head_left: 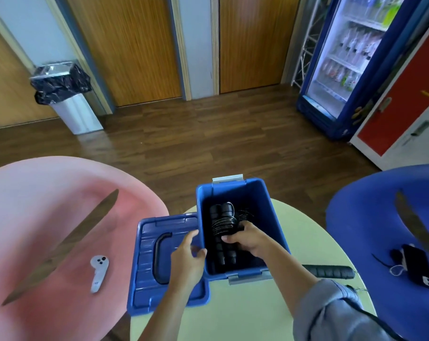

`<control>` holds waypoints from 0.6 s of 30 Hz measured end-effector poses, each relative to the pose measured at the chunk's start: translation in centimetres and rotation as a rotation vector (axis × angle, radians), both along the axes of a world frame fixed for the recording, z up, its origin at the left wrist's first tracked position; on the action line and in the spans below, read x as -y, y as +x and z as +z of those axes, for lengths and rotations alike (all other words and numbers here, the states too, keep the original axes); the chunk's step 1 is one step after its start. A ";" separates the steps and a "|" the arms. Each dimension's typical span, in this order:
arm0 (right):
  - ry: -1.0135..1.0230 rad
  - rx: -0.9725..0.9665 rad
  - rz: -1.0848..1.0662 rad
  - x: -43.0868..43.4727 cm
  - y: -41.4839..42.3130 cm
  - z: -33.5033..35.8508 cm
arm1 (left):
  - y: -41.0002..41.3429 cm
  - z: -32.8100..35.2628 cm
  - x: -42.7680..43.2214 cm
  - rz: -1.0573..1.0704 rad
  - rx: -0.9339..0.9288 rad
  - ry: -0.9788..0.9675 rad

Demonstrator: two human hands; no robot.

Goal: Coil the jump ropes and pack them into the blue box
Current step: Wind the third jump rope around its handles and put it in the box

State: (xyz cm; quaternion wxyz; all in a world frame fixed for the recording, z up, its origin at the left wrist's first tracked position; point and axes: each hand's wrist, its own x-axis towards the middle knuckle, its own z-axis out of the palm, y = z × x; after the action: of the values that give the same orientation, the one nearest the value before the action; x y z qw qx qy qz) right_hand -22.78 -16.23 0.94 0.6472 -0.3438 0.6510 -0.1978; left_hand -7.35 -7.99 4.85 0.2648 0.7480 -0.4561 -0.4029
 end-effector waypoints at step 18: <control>-0.045 -0.324 0.095 -1.6 0.4 0.1 | 0.0 -0.3 0.3 -0.025 -0.038 -0.019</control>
State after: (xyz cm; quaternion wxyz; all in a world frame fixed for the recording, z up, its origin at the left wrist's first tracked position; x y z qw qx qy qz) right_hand -22.39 -14.66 0.99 0.5347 -0.4159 0.7252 -0.1235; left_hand -7.32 -8.33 4.58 0.2752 0.7319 -0.4642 -0.4160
